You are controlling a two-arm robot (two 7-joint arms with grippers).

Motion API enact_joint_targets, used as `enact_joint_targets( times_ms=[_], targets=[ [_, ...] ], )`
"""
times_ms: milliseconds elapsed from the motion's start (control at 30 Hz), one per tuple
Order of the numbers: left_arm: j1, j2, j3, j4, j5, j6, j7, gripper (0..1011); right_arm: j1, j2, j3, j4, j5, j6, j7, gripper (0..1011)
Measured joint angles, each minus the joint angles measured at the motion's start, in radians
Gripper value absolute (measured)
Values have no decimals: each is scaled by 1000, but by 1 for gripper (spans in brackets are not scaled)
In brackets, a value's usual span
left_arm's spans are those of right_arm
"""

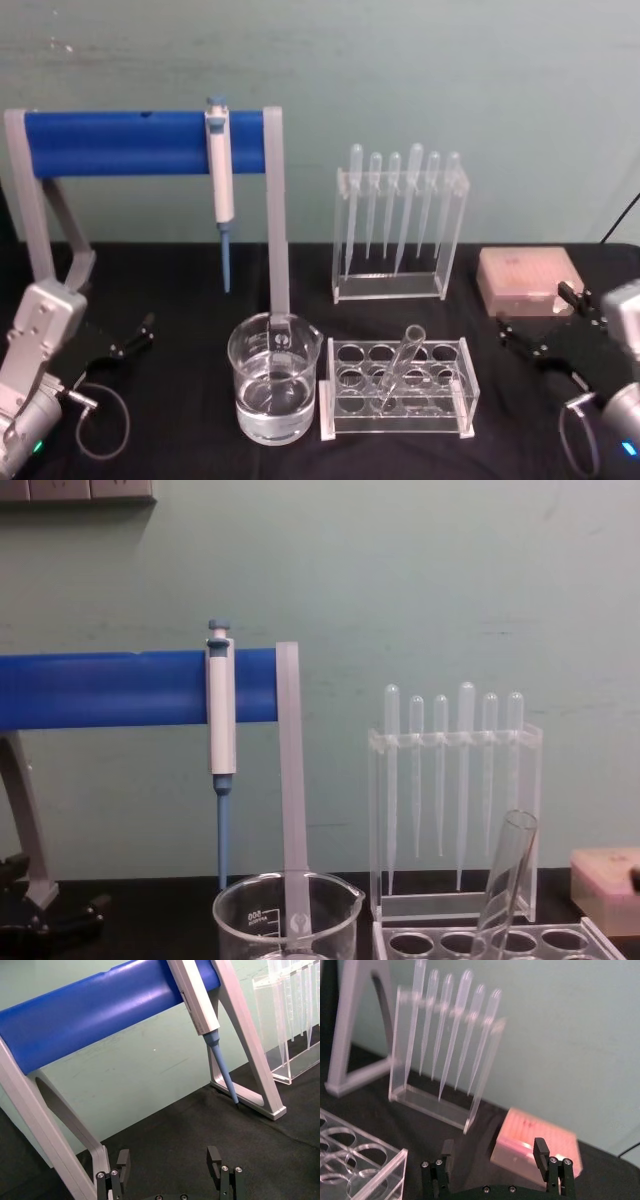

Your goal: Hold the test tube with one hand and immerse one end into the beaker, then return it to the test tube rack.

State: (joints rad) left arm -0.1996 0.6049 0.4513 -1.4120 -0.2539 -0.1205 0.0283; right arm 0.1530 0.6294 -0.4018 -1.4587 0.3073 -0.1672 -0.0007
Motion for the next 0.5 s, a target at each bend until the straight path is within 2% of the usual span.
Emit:
enact_joint_targets(
  times_ms=[67, 300, 500],
  targets=[
    [0, 0, 0, 0, 0, 0, 0, 1000, -42, 20, 35, -41, 32, -27, 13, 1002],
    [0, 0, 0, 0, 0, 0, 0, 1000, -137, 56, 107, -132, 82, -72, 39, 1002],
    [0, 0, 0, 0, 0, 0, 0, 1000, -173, 65, 131, -194, 109, -81, 80, 1002]
  ],
)
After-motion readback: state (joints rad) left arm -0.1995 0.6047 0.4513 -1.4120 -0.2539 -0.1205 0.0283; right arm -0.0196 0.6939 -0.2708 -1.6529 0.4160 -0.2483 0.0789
